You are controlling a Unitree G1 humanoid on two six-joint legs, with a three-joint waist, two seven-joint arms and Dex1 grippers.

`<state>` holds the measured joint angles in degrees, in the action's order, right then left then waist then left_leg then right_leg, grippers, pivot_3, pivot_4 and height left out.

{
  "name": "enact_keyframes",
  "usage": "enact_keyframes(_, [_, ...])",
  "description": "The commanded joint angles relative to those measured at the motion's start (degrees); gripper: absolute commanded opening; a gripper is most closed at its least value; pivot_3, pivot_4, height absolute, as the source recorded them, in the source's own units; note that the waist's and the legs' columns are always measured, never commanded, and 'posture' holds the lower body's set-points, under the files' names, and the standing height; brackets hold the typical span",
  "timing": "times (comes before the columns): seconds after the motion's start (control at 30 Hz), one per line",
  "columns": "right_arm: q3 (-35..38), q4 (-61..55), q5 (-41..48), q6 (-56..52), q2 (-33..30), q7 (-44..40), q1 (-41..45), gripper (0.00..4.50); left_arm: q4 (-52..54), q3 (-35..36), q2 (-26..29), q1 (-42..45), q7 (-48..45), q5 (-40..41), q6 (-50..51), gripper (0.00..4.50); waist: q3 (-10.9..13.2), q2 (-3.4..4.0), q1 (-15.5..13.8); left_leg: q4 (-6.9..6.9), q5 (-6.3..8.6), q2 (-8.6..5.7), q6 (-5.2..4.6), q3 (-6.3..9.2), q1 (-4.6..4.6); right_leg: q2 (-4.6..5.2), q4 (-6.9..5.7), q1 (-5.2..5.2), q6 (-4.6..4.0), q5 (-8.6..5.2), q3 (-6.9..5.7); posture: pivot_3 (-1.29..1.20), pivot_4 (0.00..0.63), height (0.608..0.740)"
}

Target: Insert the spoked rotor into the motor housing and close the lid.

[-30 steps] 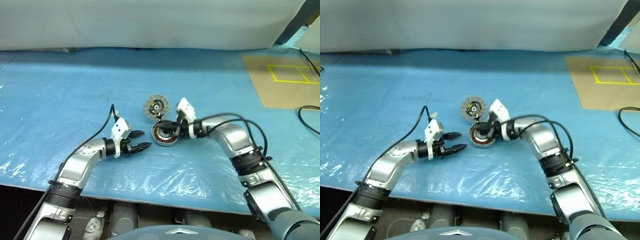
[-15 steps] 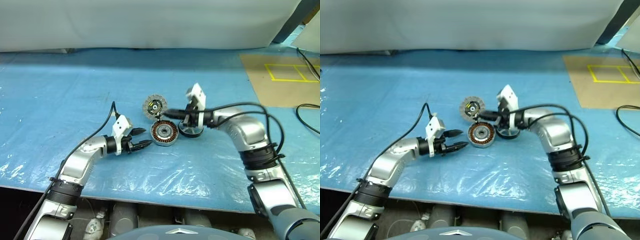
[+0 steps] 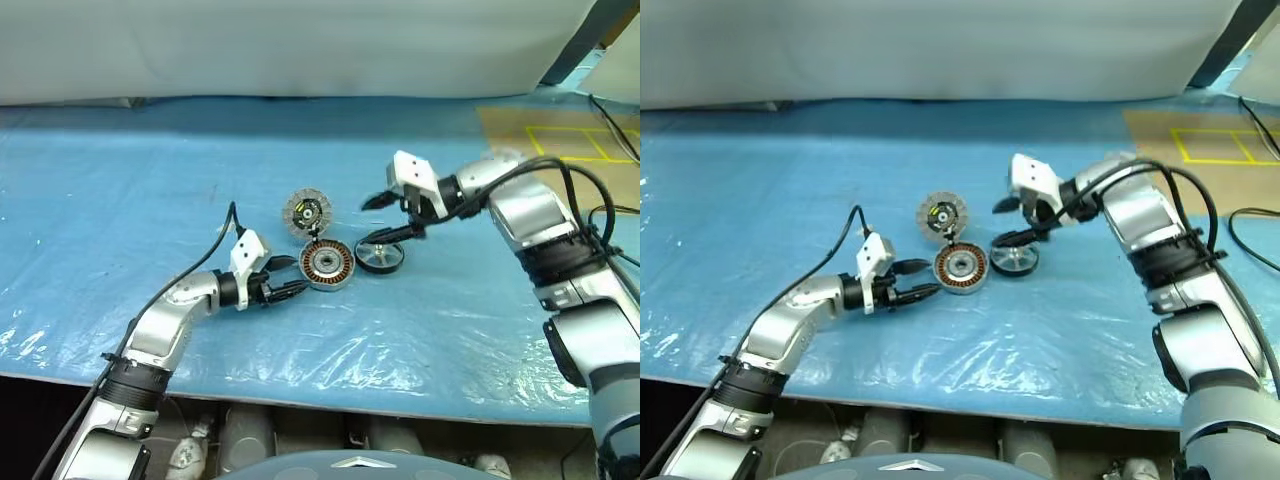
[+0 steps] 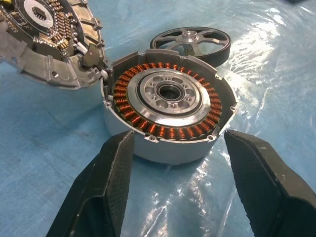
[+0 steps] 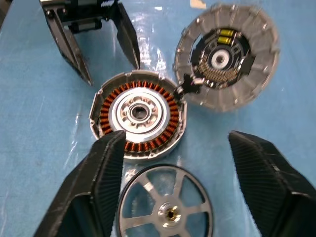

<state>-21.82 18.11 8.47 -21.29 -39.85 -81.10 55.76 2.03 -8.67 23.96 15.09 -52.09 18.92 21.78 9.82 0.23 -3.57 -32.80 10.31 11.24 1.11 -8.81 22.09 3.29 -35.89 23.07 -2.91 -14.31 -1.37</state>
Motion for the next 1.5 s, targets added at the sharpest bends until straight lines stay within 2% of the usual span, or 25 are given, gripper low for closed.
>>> enact_keyframes(0.03, [-2.13, 5.46, -3.69, 5.07, 0.68, -4.41, 4.02, 3.43, 3.96, 0.40, -0.24, -1.19, 1.18, 0.96, 1.16, 3.05, 0.00, 0.00, -0.17, -0.04, 0.01, 0.00, -0.01, 0.00, 0.02, 0.01, 0.00, -0.01, 0.00, 0.00, 0.00, 0.00, 0.150, 0.740])
enact_keyframes(0.23, [-8.20, 16.18, -14.94, 17.85, 0.48, -4.64, 5.28, 3.43, 6.14, -0.57, -0.86, -2.77, 2.58, 0.45, 1.90, 3.05, 0.00, 0.00, -0.54, -0.19, 0.02, 0.07, -0.07, -0.21, 0.19, 0.02, 0.01, -0.01, -0.02, 0.00, -0.11, 0.00, 0.150, 0.740])
enact_keyframes(0.3, [-9.03, 17.81, -17.76, 26.13, -0.26, -3.16, 4.63, 3.43, 6.43, -0.68, -1.06, -3.14, 2.99, 0.51, 2.00, 3.05, 0.00, -0.01, -0.41, -0.22, 0.02, 0.08, -0.08, -0.24, 0.24, 0.02, 0.00, 0.03, -0.02, 0.00, -0.11, 0.00, 0.150, 0.740])
enact_keyframes(0.47, [-7.74, 21.42, -18.71, 32.94, 0.42, -4.81, 5.78, 3.43, 5.78, -0.82, -0.89, -3.73, 2.78, 0.22, 1.31, 3.05, 0.00, -0.01, -0.27, -0.25, 0.02, 0.15, -0.09, -0.30, 0.23, -0.02, -0.07, 0.10, -0.03, 0.00, -0.10, 0.00, 0.150, 0.740])
enact_keyframes(1.0, [-7.44, 27.12, -23.07, 39.77, 4.94, -1.71, 6.28, 3.43, 3.29, -2.04, -1.34, -4.27, 2.01, -1.15, -1.44, 3.05, 0.01, -0.01, -0.29, -0.54, 0.01, 0.16, -0.12, -0.32, 0.19, 0.00, -0.67, 0.25, -0.15, -0.07, -0.03, 0.00, 0.150, 0.740])
enact_keyframes(1.4, [-6.98, 23.47, -22.01, 39.42, 5.32, -5.68, 4.57, 3.43, 3.31, -1.71, -1.01, -3.78, 2.05, -0.98, -0.95, 3.05, 0.01, -0.01, -0.29, -0.54, 0.01, 0.17, -0.13, -0.34, 0.20, 0.00, -0.68, 0.26, -0.16, -0.08, -0.03, 0.00, 0.150, 0.740])
enact_keyframes(1.5, [-6.81, 23.37, -22.12, 39.04, 5.35, -5.68, 4.40, 2.55, 2.73, -1.71, -0.94, -3.88, 1.92, -1.15, -1.32, 3.05, 0.01, -0.02, -0.29, -0.54, 0.01, 0.17, -0.13, -0.34, 0.19, 0.00, -0.69, 0.26, -0.16, -0.08, -0.03, 0.00, 0.150, 0.740])
